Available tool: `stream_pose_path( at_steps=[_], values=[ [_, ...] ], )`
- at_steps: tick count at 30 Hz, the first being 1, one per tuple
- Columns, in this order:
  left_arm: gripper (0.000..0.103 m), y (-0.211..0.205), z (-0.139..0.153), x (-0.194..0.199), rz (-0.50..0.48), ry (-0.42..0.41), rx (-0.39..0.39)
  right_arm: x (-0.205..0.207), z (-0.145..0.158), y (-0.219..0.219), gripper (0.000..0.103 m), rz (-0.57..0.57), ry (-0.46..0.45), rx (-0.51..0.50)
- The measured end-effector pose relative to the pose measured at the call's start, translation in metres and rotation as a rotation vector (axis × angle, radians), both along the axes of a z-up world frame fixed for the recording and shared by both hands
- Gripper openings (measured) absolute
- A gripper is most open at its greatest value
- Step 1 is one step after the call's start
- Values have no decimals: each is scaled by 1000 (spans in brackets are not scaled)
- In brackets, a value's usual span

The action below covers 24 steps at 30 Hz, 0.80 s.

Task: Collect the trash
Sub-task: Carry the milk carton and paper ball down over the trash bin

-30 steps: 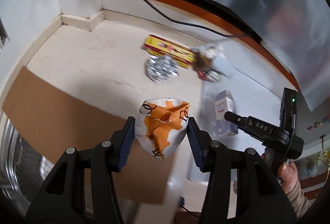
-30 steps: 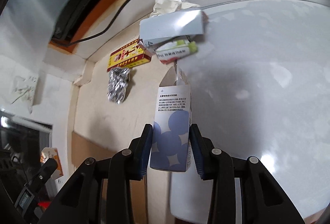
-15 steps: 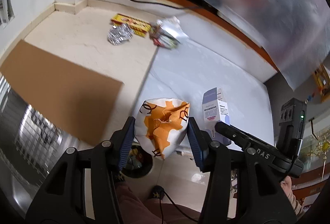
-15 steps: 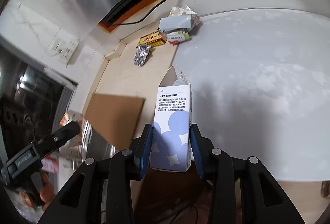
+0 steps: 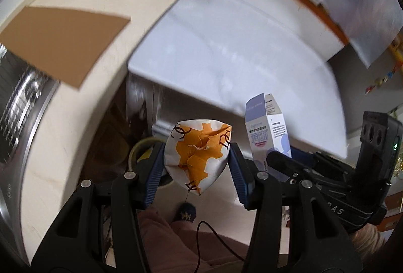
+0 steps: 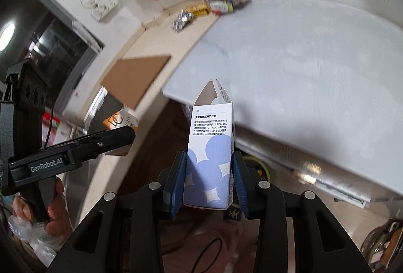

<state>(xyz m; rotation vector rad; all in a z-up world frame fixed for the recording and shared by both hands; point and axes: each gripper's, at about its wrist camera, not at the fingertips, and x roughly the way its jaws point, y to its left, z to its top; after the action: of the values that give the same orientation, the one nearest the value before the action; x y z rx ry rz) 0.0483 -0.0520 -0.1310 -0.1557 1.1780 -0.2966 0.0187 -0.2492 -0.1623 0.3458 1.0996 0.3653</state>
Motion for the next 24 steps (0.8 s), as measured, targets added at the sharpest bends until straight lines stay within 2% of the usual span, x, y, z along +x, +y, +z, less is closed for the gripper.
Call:
stream_pose_path(
  at_steps=[10,16,24],
  values=[
    [47,-5,-105,-17,-13,116,77,-31,-105,1,36,13,183,-7],
    [47,-2,-179,-5,-19,183,104,-28,-182,16,36,26,284,-47],
    [47,10,-275,18,-13,257,136,-20,-290,27,36,-17,411,-45]
  ],
)
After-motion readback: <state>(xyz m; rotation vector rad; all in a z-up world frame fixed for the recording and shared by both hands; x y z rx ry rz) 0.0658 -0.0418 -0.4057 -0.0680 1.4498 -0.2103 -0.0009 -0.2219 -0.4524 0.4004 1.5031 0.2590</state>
